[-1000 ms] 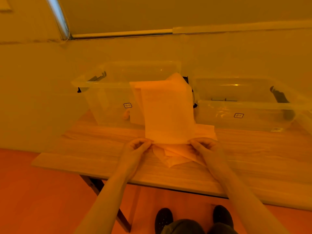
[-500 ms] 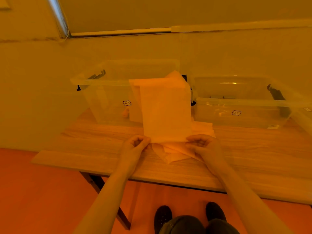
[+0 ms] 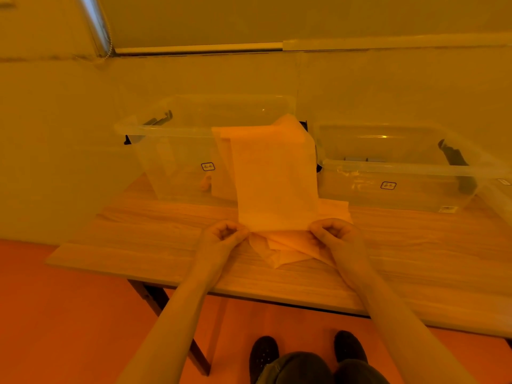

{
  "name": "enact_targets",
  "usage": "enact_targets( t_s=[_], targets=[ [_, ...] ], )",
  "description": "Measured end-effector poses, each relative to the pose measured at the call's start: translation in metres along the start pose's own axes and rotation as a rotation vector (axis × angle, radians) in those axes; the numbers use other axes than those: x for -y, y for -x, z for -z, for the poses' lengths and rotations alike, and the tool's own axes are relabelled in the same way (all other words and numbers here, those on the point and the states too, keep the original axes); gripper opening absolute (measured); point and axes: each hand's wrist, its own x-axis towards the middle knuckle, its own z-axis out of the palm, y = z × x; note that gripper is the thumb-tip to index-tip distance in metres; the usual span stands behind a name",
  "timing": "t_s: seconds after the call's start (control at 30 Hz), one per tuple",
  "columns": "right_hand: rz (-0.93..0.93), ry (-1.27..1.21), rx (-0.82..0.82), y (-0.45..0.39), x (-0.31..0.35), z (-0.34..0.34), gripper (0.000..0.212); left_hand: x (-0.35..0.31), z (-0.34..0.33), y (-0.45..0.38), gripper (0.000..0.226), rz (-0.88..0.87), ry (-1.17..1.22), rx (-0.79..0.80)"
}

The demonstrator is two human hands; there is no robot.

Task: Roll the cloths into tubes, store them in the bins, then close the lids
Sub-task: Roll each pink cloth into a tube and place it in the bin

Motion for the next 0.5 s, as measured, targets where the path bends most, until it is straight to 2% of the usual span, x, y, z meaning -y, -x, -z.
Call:
enact_targets(
  t_s=[0.27,0.37,0.5],
  targets=[
    [-0.026,-0.095,-0.01,-0.0007,0.0015,0.0,0.017,-0.0005,0.0015,0.0012,0.009,-0.036,-0.008,0.003],
    [-0.008,-0.073,0.008,-0.0006,-0.0003,0.0009,0.014,-0.0001,0.0047,0.0007,0.018,-0.066,-0.034,0.006],
    [0.015,-0.015,0.031,-0.0001,-0.0003,0.0014,0.009,0.0018,0.0049,0.0002,0.015,-0.084,-0.053,0.019]
  ],
)
